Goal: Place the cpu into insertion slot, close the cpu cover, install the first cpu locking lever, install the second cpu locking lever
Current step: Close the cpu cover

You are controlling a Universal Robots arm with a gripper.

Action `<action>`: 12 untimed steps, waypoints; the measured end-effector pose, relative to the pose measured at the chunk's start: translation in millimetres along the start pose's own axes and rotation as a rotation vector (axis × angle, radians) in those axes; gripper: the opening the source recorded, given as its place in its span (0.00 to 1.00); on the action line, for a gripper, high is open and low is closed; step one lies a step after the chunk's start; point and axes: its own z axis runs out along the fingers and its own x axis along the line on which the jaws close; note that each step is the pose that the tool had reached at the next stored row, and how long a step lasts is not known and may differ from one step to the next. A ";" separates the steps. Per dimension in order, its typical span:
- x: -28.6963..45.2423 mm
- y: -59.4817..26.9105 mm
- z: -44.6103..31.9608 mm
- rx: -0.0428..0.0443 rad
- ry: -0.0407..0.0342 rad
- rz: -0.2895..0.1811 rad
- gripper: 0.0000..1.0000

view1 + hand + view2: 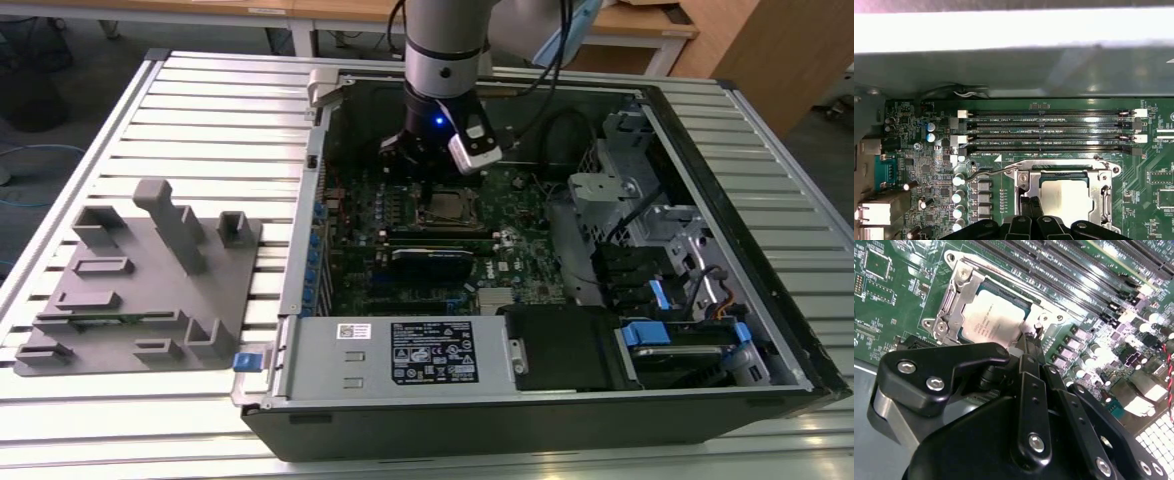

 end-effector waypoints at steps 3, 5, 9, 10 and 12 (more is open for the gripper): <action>-2.3 0.0 0.2 0.0000 -0.0025 0.000 0.11; -6.7 0.0 0.4 0.0000 -0.0026 0.000 0.11; -17.2 -0.1 0.8 -0.0001 -0.0026 0.000 0.11; -20.1 -0.1 0.9 0.0000 -0.0026 0.000 0.11; -24.9 0.1 1.2 -0.0002 -0.0027 0.000 0.11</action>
